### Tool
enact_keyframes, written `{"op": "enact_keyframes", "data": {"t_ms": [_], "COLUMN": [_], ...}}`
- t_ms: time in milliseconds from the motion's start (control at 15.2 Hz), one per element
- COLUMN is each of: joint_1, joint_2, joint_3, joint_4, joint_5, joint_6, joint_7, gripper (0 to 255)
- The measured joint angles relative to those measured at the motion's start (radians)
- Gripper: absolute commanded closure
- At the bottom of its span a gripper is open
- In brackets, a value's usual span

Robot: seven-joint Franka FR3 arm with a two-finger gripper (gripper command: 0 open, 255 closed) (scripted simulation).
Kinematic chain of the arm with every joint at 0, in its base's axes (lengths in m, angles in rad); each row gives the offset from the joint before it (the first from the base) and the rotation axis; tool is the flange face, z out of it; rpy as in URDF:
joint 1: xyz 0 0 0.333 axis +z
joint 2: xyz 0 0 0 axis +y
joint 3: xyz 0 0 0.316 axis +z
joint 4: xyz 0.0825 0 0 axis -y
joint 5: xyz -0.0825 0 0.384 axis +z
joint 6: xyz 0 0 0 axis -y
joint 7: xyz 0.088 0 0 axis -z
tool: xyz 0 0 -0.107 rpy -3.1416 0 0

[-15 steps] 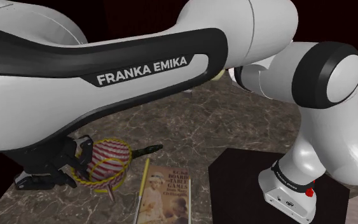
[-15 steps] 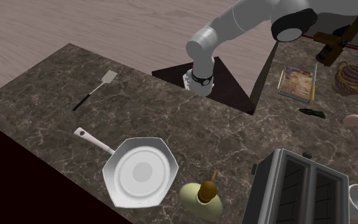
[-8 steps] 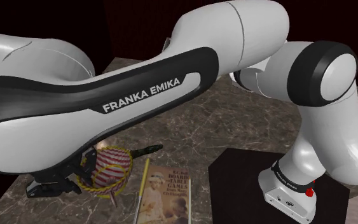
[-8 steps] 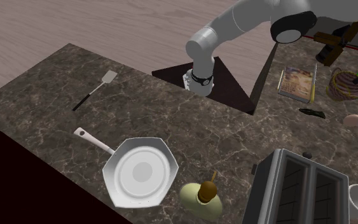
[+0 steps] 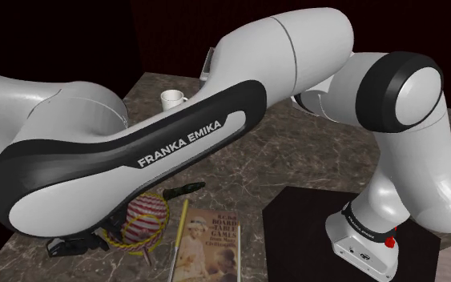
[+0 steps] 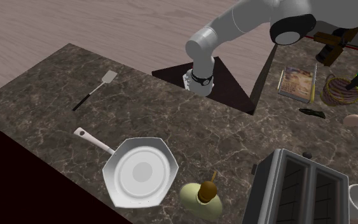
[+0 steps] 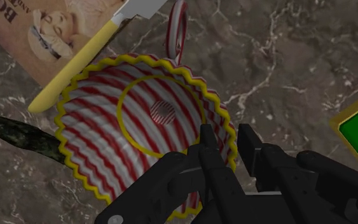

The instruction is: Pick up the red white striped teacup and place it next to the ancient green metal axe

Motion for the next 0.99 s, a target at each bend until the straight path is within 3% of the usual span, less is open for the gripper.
{"op": "enact_keyframes", "data": {"t_ms": [330,396,792,990], "joint_1": [0.0,0.0,0.0,0.026], "joint_2": [0.001,0.001,0.001,0.016], "joint_3": [0.0,0.0,0.0,-0.003], "joint_4": [-0.002,-0.002,-0.003,0.101], "joint_5": [-0.001,-0.001,-0.001,-0.001], "joint_6": [0.004,0.004,0.004,-0.075], "joint_7": [0.001,0.001,0.001,-0.012], "gripper": [255,0,0,0]}}
